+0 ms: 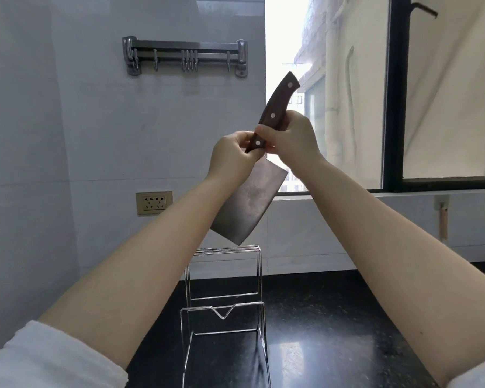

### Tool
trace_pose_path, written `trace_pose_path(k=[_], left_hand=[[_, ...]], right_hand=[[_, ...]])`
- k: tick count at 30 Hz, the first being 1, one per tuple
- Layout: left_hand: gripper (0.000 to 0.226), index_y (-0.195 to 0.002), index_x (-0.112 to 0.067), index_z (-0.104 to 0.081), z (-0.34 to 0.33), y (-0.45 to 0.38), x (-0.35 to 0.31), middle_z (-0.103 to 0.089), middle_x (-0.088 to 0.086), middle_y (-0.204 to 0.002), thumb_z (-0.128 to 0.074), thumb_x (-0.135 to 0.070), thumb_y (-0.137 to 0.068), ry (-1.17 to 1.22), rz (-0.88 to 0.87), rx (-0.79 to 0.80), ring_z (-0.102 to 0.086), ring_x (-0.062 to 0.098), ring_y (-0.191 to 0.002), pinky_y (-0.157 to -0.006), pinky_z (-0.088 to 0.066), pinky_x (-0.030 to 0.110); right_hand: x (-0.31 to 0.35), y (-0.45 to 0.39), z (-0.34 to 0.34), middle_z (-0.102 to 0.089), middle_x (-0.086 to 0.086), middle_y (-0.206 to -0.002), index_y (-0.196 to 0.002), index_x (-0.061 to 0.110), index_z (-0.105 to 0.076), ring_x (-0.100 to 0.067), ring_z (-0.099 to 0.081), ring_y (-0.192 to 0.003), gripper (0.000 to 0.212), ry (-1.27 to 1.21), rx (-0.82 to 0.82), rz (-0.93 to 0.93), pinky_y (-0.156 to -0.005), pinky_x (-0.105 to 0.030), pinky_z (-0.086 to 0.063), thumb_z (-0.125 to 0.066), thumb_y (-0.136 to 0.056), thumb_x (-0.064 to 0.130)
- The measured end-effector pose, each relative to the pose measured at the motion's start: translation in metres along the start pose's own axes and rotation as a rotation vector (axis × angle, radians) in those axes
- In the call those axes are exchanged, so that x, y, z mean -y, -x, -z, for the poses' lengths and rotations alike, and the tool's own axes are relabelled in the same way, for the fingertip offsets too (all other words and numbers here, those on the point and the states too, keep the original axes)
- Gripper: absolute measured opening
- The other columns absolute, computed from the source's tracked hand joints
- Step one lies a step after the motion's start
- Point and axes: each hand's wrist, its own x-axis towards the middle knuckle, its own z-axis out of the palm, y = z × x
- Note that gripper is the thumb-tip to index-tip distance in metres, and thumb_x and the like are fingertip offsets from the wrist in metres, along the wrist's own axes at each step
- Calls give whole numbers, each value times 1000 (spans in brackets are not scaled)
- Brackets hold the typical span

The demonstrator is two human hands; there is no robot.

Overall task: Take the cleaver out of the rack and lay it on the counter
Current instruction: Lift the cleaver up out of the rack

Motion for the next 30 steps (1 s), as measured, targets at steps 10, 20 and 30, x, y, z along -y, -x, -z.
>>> trace_pose_path(k=[10,20,30], left_hand=[[33,-101,-18,-57,-1,43,34,-61,-9,-83,-66,-33,-74,14,297,91,-58,8,-77,-65,-45,21],[22,-98,-8,-59,-19,110,64,-57,3,-82,-62,-12,-77,114,593,305,-52,13,-72,-60,-39,24],[25,-64,-15,-59,-58,147,66,-59,5,-65,-50,5,-77,205,735,363,-52,16,-56,-53,-41,22]], right_hand=[[-18,30,35,-63,-4,-72,-83,2,-60,-20,-66,-68,11,-134,-38,-128,-62,-26,-59,-65,-76,8],[-61,64,78,-67,-6,-75,-71,11,-61,-16,-68,-65,7,-265,-170,-325,-54,-21,-56,-67,-75,13],[-120,106,115,-65,-10,-75,-70,9,-57,-21,-67,-70,14,-232,-323,-559,-52,-25,-58,-69,-76,14]])
